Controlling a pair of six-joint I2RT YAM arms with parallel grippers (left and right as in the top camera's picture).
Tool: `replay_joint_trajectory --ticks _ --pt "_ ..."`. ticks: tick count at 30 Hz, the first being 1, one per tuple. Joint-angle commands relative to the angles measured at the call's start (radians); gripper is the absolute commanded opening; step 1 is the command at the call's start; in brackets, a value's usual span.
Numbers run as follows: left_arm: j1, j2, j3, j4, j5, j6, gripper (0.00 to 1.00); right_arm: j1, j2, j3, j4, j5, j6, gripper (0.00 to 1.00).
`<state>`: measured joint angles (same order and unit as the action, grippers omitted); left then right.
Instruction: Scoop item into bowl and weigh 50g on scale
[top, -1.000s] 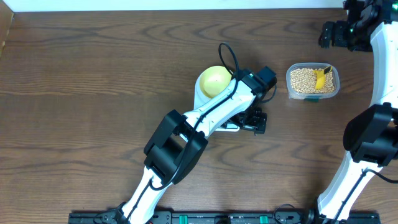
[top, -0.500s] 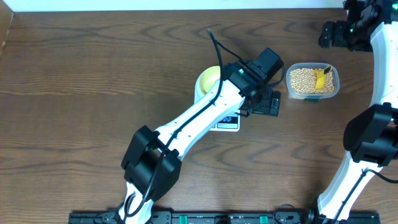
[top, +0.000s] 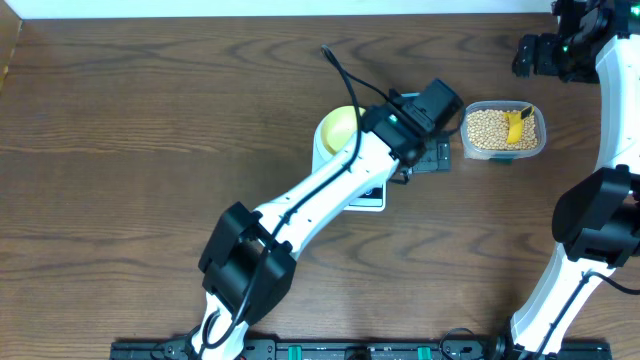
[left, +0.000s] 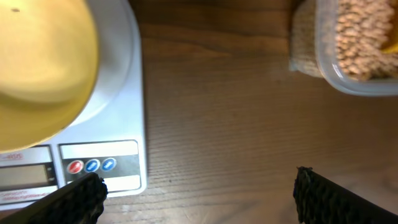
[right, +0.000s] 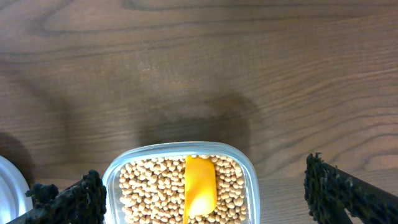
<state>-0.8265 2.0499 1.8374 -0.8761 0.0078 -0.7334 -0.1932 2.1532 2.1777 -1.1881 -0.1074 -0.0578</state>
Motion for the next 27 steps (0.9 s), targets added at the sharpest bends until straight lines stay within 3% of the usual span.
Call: replay_joint_trajectory --ticks 1,5,8,23,27 --pt "-0.056 0.010 -0.030 -0.024 -0.156 -0.121 0.98 -0.004 0.009 0.011 -0.001 0.003 0.012 0.99" --pt "-0.092 0.010 -0.075 -0.117 -0.212 -0.443 0.98 -0.004 0.009 0.011 -0.001 0.003 0.012 0.99" --pt "-0.097 0.010 -0.120 -0.097 -0.219 -0.599 0.98 -0.004 0.009 0.011 -0.001 0.003 0.012 0.99" --pt "-0.074 0.009 -0.277 0.179 -0.298 -0.628 0.97 -0.004 0.009 0.011 -0.001 0.003 0.012 0.99" --pt "-0.051 0.010 -0.297 0.177 -0.298 -0.718 0.98 -0.004 0.009 0.011 -0.001 0.003 0.012 0.99"
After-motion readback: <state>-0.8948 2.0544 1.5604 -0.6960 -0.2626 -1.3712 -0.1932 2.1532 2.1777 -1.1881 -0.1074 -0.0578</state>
